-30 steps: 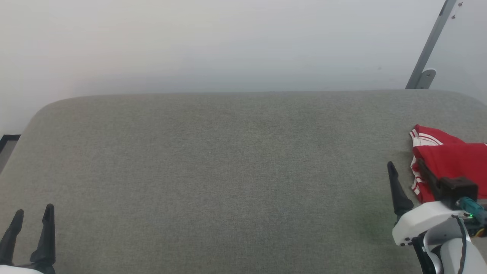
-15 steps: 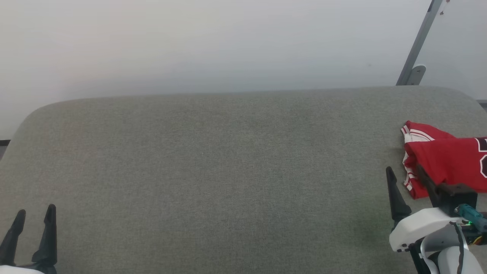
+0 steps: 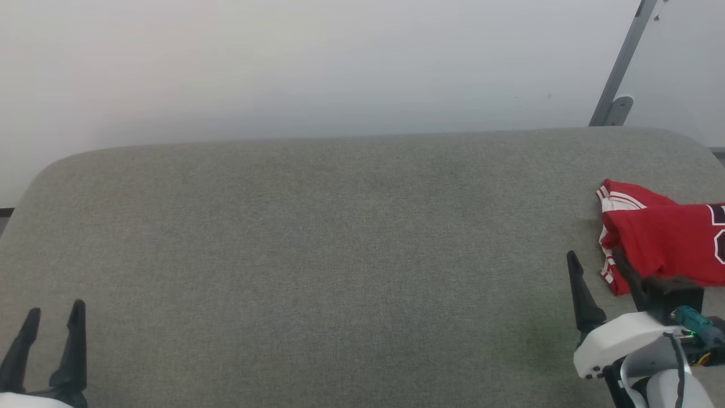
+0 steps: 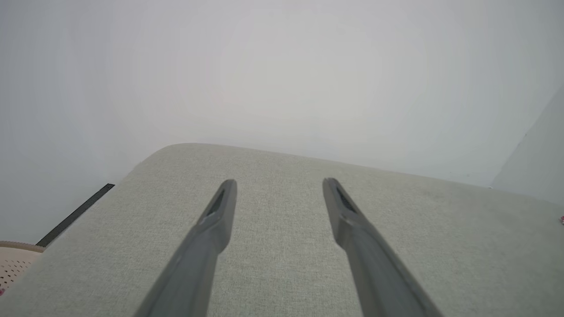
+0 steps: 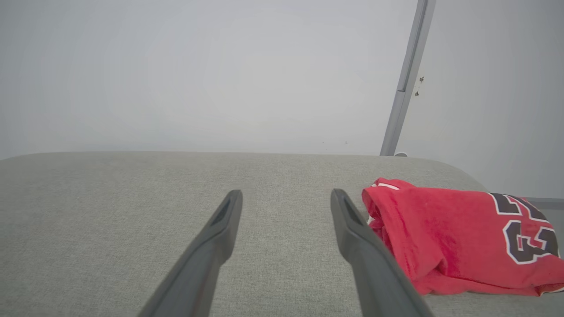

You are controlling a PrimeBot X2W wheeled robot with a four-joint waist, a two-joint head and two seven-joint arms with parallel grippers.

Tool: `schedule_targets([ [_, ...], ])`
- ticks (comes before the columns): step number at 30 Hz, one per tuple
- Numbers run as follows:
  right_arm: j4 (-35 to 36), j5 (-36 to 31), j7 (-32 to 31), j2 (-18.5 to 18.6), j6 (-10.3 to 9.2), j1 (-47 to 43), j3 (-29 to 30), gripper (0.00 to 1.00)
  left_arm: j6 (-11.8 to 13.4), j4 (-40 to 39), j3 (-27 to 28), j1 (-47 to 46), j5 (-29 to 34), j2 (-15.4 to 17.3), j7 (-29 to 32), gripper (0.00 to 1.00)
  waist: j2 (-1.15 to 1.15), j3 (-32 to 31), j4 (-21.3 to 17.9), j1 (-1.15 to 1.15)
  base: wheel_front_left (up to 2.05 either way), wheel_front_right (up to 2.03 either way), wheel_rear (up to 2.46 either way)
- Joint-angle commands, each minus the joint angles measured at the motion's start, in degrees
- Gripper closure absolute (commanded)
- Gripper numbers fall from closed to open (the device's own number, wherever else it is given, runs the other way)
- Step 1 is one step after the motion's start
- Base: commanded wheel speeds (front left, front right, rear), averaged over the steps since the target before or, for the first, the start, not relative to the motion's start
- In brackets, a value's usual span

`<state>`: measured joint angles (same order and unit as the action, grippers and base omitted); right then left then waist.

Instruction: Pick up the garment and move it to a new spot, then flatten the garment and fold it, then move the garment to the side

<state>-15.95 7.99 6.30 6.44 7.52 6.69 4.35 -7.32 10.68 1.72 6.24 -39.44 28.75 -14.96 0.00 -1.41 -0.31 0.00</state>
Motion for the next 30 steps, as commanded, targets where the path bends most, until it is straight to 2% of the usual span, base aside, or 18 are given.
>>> schedule_targets([
  [1, 0.0, 0.0, 0.0, 0.0, 0.00, 0.0, -0.1, 1.00, 0.0, -0.1, 0.1, 0.0, -0.1, 0.0, 0.0, 1.00, 0.00, 0.0, 0.0, 0.00, 0.00, 0.00, 0.00],
  [5, -1.9, 0.2, -0.1, -0.6, 0.00, -1.5, -0.2, 1.00, 0.0, 1.5, -0.6, 0.5, -0.2, -2.5, 0.2, 1.00, 0.00, 0.0, 0.0, 0.00, 0.00, 0.00, 0.00],
  [30, -0.6, 26.5, -4.2, -1.5, -0.01, -1.0, 0.6, 1.00, -0.1, 2.0, 1.2, -3.8, -16.7, -9.7, 6.8, 1.00, 0.00, 0.3, 0.1, 0.00, 0.00, 0.00, 0.00],
])
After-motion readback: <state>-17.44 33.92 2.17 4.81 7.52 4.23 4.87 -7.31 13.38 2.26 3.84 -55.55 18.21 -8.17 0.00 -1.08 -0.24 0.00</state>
